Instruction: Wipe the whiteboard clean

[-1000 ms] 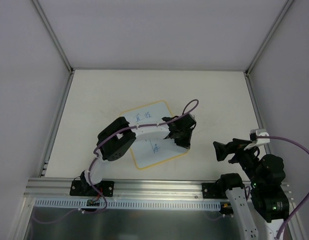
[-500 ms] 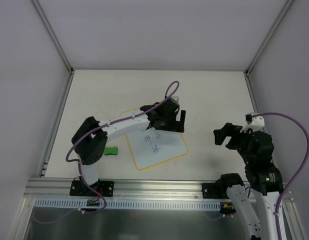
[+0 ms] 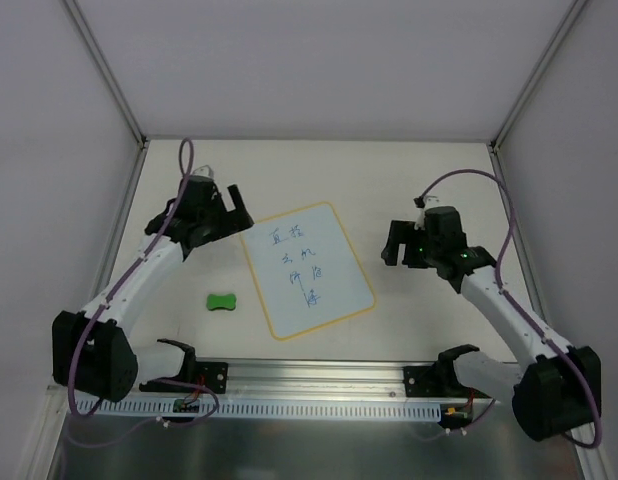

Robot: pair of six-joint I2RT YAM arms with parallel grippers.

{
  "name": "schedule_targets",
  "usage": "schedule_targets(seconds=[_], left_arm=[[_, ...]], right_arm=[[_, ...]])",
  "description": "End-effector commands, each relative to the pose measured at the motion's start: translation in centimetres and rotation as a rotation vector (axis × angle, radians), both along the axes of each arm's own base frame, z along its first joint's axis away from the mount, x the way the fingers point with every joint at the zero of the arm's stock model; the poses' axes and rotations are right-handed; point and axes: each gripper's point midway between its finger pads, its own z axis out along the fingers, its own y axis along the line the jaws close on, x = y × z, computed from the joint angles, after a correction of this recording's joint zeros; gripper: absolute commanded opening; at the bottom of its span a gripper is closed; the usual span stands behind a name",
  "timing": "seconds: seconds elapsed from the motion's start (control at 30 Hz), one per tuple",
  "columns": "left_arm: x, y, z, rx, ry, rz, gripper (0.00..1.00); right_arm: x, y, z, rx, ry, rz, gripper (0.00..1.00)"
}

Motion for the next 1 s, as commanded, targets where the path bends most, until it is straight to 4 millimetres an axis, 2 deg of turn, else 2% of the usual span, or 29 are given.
schedule_targets(seconds=[0.0, 0.07, 0.1, 0.13, 0.23, 0.27, 0.37, 0.6, 0.7, 0.97], left_arm=[[-2.3, 3.8, -0.2, -0.026, -0.004, 0.042, 0.99], [-3.4, 4.9, -0.1, -0.018, -0.025, 0.053, 0.99], [-3.6, 5.4, 0.0, -0.011, -0.035, 0.059, 0.99], [-3.9, 6.2, -0.2, 0.001, -0.033, 0.075, 0.99], [-4.8, 7.9, -1.2, 0.038, -0.015, 0.099, 0.99], [-5.2, 8.0, -1.9, 0.036, 0.005, 0.103, 0.99], [-5.4, 7.7, -2.1, 0.01, 0.017, 0.082, 0.99], [-5.5, 7.3, -1.9, -0.008, 0.01, 0.066, 0.99], [-5.5, 7.3, -2.0, -0.009, 0.015, 0.065, 0.99], [-5.7, 6.8, -2.9, -0.03, 0.055, 0.049, 0.99]], right_arm=[[3.5, 2.4, -0.2, -0.054, -0.049, 0.04, 0.88], [4.5, 2.8, -1.1, -0.098, -0.039, 0.03, 0.85], [5.1, 3.9, -0.9, -0.099, -0.043, 0.053, 0.84], [5.4, 4.4, -2.5, -0.12, 0.0, 0.06, 0.84], [6.4, 6.4, -4.1, -0.157, 0.04, 0.097, 0.77], [6.6, 6.8, -4.5, -0.165, 0.048, 0.104, 0.73], [7.1, 8.2, -6.0, -0.206, 0.072, 0.127, 0.63], [7.5, 9.3, -8.7, -0.254, 0.121, 0.137, 0.52], [7.4, 9.7, -9.1, -0.254, 0.131, 0.139, 0.47], [7.2, 8.4, -10.4, -0.304, 0.147, 0.072, 0.32]])
